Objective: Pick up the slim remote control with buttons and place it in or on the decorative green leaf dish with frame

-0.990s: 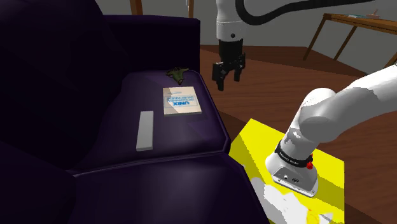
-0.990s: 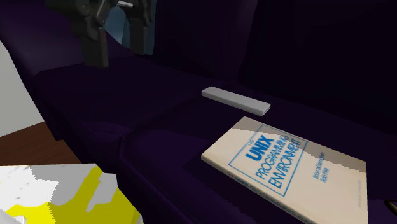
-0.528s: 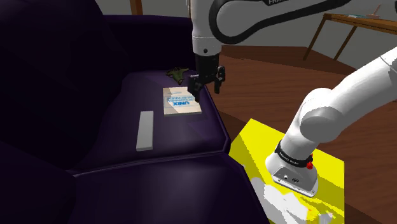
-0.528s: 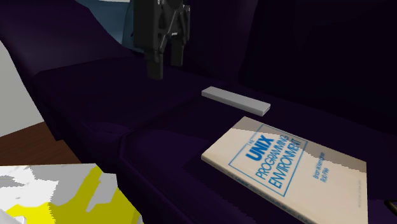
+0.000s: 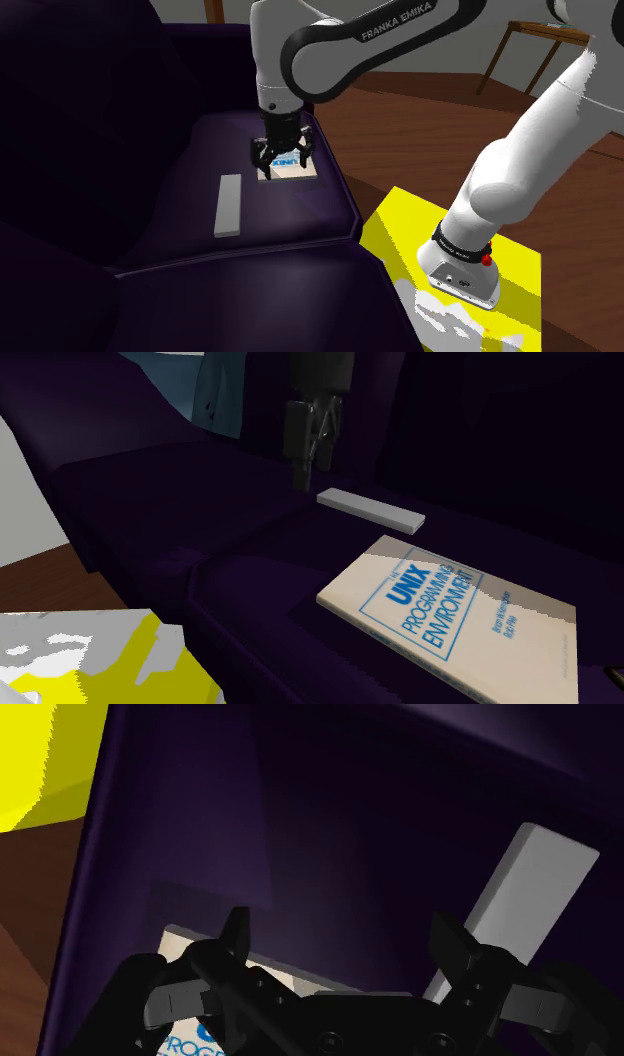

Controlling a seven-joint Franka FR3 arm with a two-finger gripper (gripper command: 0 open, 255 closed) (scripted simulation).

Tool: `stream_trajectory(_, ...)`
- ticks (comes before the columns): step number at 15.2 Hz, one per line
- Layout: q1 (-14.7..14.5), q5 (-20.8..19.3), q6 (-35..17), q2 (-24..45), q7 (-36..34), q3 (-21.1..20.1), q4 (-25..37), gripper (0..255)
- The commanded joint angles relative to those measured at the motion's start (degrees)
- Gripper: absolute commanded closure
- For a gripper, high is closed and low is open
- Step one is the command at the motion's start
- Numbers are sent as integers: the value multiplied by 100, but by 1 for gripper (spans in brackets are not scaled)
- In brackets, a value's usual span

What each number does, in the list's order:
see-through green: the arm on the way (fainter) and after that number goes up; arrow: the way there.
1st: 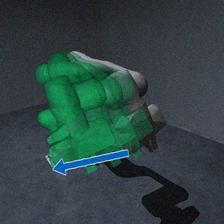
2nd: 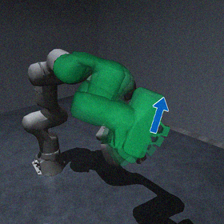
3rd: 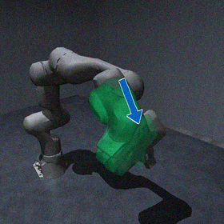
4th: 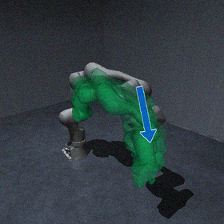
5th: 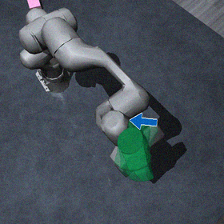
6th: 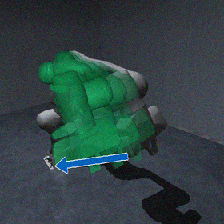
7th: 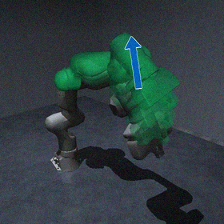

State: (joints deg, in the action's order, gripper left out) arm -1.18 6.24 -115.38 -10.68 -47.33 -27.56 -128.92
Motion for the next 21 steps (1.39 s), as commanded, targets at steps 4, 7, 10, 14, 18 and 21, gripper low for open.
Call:
stream_trajectory(4, -23, -582, -492, 1155, -1043, -300, 734, 0)
stream_trajectory(7, -159, -1035, -657, 1871, -1661, -332, 1280, 0)
stream_trajectory(10, -379, -1479, -729, 2580, -2222, -269, 1907, 0)
stream_trajectory(14, -482, -1652, -928, 2863, -2393, -194, 1979, 0)
stream_trajectory(18, -521, -1768, -1180, 3031, -2468, -145, 1872, 0)
stream_trajectory(21, -527, -1785, -1216, 3056, -2479, -137, 1859, 0)
